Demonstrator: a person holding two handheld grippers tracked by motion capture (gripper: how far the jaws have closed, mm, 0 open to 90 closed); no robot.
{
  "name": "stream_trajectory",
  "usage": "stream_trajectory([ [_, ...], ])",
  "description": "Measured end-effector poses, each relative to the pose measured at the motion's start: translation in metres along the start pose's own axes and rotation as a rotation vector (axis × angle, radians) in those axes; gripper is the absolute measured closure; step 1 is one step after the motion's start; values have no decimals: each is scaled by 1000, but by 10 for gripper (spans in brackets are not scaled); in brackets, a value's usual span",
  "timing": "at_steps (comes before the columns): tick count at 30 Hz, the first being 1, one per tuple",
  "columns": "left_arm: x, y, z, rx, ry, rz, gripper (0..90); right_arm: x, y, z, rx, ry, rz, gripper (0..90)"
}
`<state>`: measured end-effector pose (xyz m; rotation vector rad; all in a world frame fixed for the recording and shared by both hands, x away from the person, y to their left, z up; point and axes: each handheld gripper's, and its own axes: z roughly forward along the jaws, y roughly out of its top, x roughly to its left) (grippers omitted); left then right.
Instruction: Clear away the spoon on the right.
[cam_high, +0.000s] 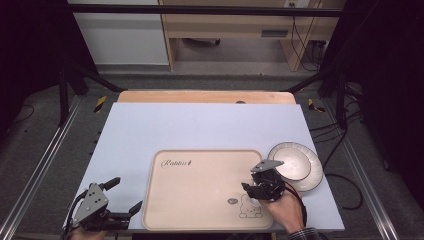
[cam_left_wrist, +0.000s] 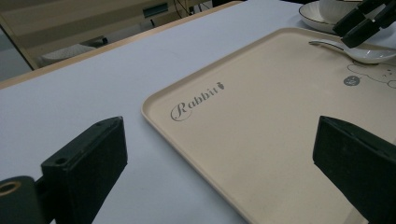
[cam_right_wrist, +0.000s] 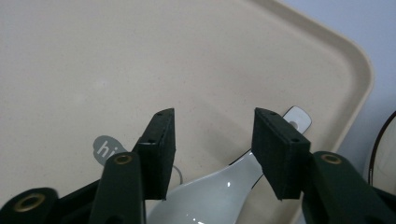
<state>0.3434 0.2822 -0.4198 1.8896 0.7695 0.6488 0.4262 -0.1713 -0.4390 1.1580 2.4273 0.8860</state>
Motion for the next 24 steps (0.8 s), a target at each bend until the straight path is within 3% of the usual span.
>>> stream_trajectory([
  [8, 0, 0, 0, 2, 0, 2, 26, 0, 1, -4, -48, 17, 5, 327],
  [16, 0, 0, 0, -3, 0, -3, 26, 1, 2, -9, -100, -7, 11, 182],
  [24, 0, 0, 0, -5, -1, -7, 25, 4, 1, -13, -103, -23, -31, 105],
])
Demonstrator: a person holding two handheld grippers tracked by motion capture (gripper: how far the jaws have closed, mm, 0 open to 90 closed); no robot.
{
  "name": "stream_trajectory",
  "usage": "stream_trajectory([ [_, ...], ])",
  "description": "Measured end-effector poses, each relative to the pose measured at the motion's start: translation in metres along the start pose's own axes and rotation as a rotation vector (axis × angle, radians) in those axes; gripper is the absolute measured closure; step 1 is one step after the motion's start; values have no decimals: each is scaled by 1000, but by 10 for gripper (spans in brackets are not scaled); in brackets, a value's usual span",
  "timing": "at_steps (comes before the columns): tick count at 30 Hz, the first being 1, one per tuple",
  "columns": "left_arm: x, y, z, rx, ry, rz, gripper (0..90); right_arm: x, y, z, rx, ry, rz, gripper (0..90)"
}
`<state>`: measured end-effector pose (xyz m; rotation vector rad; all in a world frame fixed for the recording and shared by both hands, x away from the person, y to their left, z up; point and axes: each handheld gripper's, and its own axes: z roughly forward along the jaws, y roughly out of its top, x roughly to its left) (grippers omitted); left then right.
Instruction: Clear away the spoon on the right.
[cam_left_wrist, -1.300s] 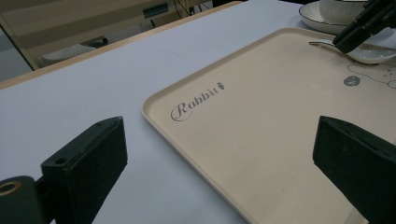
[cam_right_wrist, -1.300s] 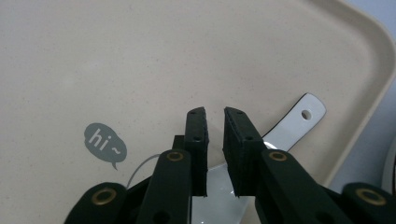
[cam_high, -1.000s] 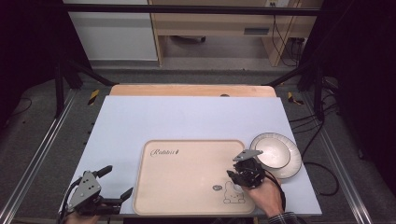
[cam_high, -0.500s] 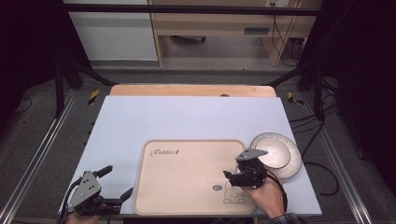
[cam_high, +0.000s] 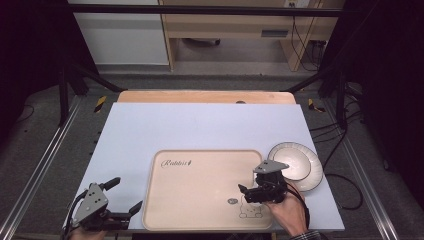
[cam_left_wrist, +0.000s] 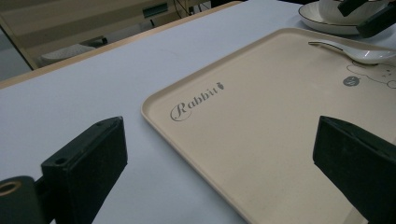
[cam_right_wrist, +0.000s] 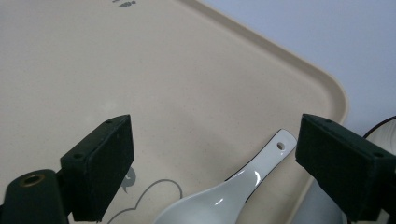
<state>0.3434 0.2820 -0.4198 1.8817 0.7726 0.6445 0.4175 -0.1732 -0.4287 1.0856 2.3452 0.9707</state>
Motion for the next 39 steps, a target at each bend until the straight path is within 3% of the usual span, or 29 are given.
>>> stream_trajectory([
  [12, 1, 0, -1, -8, 0, -10, 21, 2, -3, -16, -64, 7, -19, 53],
  [18, 1, 0, -1, -10, -1, -12, 21, 3, -6, -22, -84, 13, -6, 49],
  [39, 1, 0, -2, -20, 1, -20, 20, 4, -14, -37, -123, 20, 13, 2],
])
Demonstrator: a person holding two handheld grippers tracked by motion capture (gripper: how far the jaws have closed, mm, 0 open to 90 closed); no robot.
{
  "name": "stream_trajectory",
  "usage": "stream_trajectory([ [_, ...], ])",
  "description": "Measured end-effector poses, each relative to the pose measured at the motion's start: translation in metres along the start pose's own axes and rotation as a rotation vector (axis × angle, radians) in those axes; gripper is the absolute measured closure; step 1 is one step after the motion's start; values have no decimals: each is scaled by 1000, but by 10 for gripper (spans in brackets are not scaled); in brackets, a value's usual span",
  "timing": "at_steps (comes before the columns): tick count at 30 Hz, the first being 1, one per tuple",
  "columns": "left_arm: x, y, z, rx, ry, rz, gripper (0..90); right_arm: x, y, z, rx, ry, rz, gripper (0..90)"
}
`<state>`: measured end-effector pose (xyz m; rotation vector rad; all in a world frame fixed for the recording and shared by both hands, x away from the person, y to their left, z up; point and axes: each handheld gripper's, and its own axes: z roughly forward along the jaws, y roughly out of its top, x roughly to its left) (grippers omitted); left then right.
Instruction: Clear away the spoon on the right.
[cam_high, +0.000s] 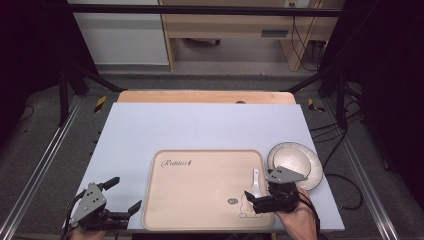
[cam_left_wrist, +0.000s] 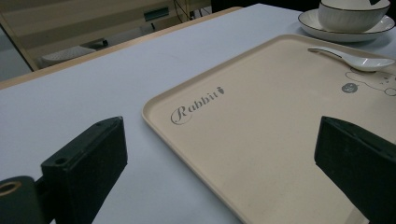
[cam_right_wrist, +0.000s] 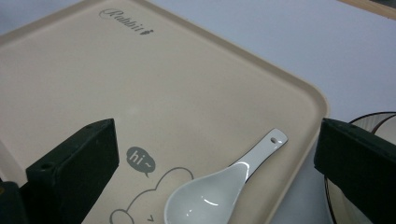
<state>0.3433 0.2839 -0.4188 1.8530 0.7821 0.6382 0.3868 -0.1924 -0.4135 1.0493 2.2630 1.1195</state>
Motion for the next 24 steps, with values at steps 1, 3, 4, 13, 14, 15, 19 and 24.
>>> stream_trajectory([
  [1, 0, 0, 0, -1, -1, -2, 20, 0, 0, -1, -7, 0, 2, 1],
  [3, 0, 0, 0, -3, -3, -4, 20, 1, 0, -3, -15, 0, 7, 1],
  [4, 0, 0, 0, -4, -5, -5, 20, 1, 0, -4, -22, 0, 8, 1],
  [13, 1, 0, 0, -13, -16, -18, 20, 0, -2, -14, -59, -4, 13, 1],
  [14, 1, 0, -1, -15, -16, -20, 20, 1, -2, -15, -64, -4, 14, 1],
  [15, 2, 0, -1, -15, -17, -21, 20, 1, -2, -16, -68, -3, 12, 1],
  [19, 2, 0, -1, -15, -18, -23, 20, 2, -3, -19, -78, -5, 10, 1],
  [24, 2, 0, -1, -15, -18, -23, 20, 2, -5, -23, -94, -2, 5, 1],
])
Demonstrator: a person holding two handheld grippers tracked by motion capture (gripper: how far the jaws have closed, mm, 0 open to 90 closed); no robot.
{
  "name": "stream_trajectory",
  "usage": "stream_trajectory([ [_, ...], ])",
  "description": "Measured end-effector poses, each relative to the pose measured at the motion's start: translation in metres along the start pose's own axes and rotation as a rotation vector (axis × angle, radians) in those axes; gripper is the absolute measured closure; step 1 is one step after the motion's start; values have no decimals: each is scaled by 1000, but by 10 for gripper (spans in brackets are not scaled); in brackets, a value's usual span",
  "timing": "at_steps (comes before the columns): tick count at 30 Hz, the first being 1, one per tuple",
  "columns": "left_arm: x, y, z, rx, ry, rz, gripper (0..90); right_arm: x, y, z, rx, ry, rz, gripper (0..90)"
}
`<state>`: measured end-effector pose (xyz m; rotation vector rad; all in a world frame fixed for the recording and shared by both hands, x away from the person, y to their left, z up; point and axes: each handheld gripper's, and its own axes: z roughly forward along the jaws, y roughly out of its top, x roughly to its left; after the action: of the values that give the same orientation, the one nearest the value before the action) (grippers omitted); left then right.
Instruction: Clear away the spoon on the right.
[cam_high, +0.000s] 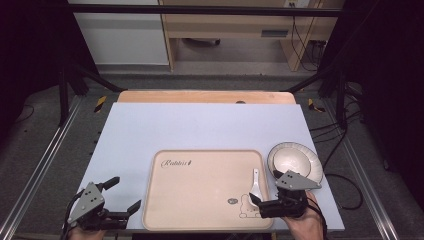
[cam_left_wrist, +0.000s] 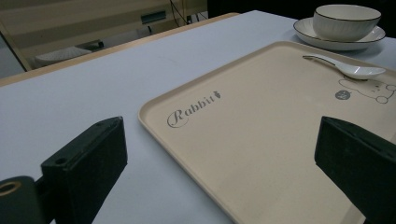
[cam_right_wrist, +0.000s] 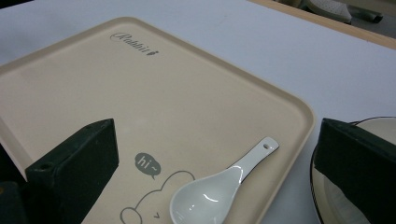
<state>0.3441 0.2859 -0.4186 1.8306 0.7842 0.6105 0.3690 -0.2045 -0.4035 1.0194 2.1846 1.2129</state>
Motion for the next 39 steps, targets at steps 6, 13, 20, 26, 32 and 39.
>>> stream_trajectory([
  [6, 0, 0, 0, 0, 0, -1, 20, 0, -4, -6, -20, -4, -9, 1],
  [13, 0, 0, 0, 0, 1, -1, 20, -1, -8, -15, -52, -5, -7, 1],
  [20, 0, 0, 0, 1, 2, -1, 20, -3, -13, -21, -55, -12, 5, 1],
  [26, 0, 0, 0, 2, 4, -1, 20, -4, -17, -25, -58, -27, 9, 1],
  [32, 0, 0, 1, 4, 5, -1, 20, -6, -22, -30, -63, -36, 24, 1],
  [39, 0, 0, 1, 7, 6, 1, 20, -8, -28, -34, -58, -48, 30, 1],
])
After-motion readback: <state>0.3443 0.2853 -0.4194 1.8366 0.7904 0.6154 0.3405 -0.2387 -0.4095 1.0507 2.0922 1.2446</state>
